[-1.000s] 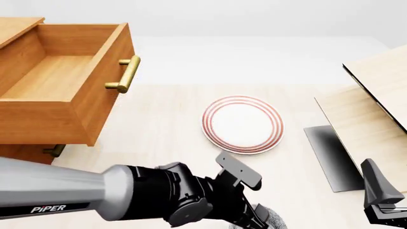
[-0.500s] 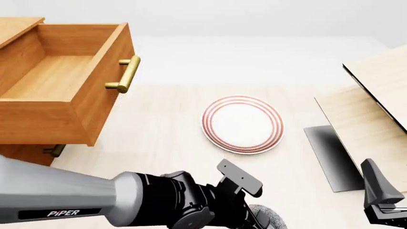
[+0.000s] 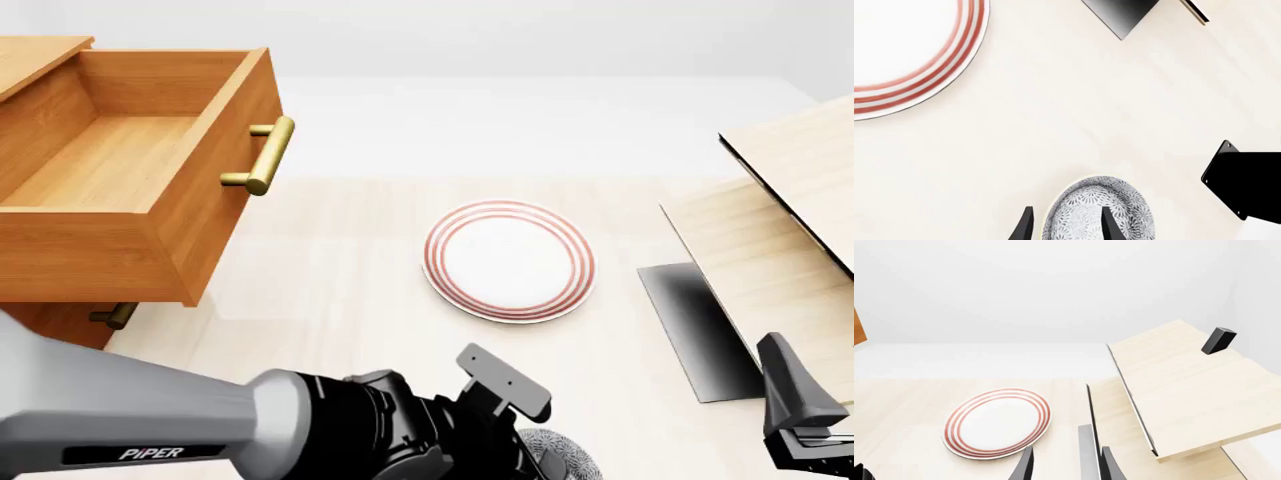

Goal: Open the top drawer of the cabinet and put the bowl in it.

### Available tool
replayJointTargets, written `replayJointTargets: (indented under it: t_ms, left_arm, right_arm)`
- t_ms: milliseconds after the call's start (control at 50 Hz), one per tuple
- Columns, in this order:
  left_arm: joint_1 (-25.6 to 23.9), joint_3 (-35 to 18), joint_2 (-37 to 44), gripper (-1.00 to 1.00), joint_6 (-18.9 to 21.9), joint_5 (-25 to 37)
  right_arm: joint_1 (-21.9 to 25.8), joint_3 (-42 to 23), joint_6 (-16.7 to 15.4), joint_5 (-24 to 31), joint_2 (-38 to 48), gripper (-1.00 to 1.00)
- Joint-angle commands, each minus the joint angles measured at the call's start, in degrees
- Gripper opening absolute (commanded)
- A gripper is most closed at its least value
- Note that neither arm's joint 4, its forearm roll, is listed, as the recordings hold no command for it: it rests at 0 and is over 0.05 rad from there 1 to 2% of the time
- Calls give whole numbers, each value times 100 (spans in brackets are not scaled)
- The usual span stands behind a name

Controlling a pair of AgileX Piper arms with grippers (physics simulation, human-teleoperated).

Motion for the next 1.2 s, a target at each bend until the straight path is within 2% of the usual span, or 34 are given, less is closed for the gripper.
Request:
replayJointTargets:
  t_ms: [20, 320, 340, 540, 820, 1200]
  left_arm:
    - [-40, 31, 88, 100, -77, -120]
    - [-33, 109, 139, 100, -142, -243]
    - [-53, 98, 147, -100, -149, -246]
    - [-29, 160, 150, -100, -187, -328]
    - [-52, 194, -276, -100, -272, -225]
    - [112, 134, -730, -100, -99, 108]
  right_arm:
    - [0, 6, -1, 2, -7, 100]
    - [0, 6, 0, 1, -8, 100]
    - [0, 6, 0, 2, -7, 100]
    - [0, 5, -1, 1, -8, 100]
    - [-1, 5, -1, 2, -7, 100]
    - [0, 6, -1, 1, -8, 100]
